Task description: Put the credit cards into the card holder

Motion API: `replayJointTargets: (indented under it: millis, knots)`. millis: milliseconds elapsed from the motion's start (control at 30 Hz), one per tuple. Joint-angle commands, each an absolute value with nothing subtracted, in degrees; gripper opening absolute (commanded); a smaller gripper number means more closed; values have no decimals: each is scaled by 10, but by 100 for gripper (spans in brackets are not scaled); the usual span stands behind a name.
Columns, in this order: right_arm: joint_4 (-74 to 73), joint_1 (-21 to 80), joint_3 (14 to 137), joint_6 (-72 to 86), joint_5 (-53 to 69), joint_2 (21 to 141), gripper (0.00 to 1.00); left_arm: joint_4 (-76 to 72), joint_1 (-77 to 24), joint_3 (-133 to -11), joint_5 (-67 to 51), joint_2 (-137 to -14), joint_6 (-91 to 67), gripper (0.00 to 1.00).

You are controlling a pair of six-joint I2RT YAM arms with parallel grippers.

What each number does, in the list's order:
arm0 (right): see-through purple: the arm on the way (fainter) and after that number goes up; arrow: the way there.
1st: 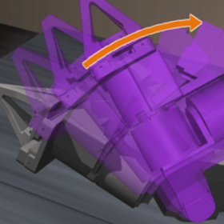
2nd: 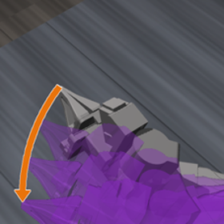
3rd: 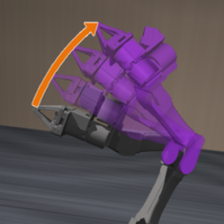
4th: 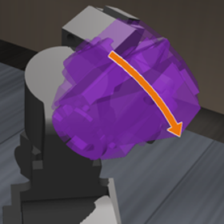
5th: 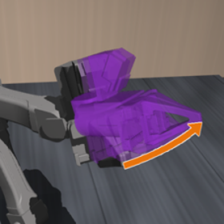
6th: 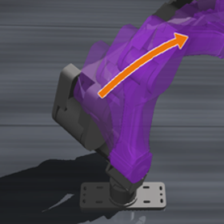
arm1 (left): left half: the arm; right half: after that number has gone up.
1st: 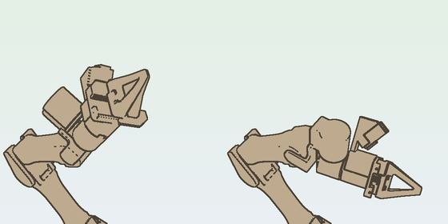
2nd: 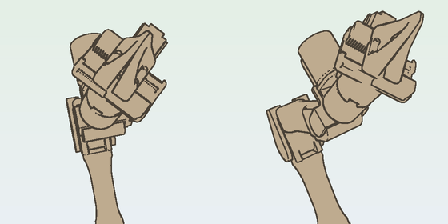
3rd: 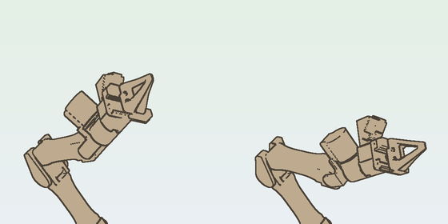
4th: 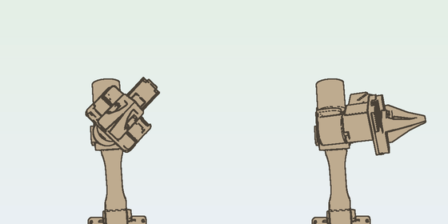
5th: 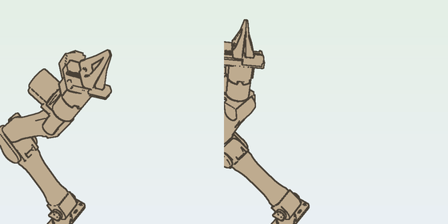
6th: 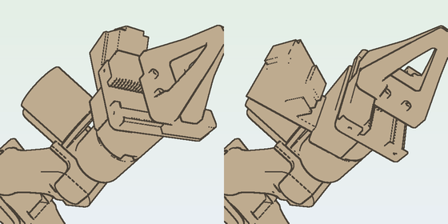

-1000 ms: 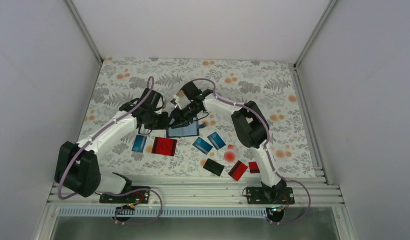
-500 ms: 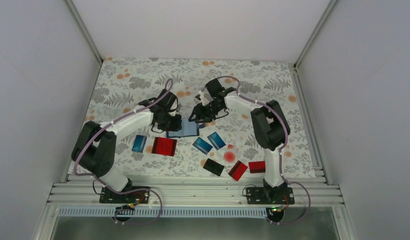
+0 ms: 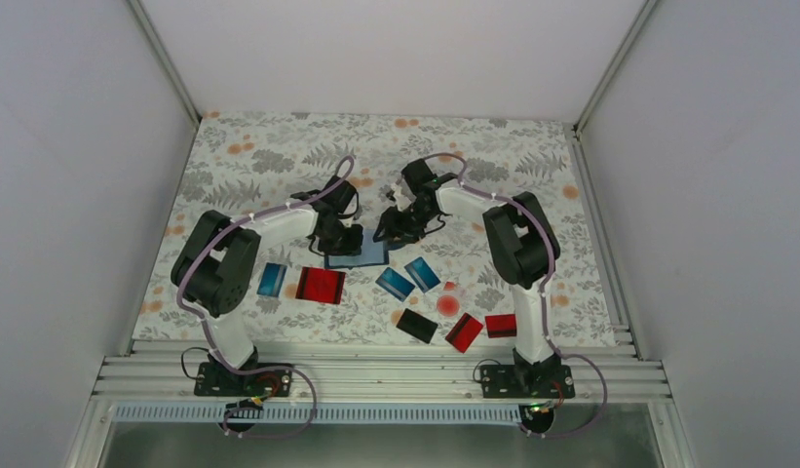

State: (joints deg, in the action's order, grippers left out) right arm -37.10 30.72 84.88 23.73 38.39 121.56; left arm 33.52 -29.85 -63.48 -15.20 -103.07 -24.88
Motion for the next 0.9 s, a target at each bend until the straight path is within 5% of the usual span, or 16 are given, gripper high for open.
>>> replayJointTargets:
  millis: [0,400,867]
  knots:
    - [-378,301,866,228,369,1231,49,317,-300,-637,-163,-1036,-243,16]
    - [-381,301,903,227,384,1268,47,309,-300,-626,-168,-1047,-235,15]
    - [-373,303,919,213,454,1278,20,294,-300,-624,-180,-1071,-227,12]
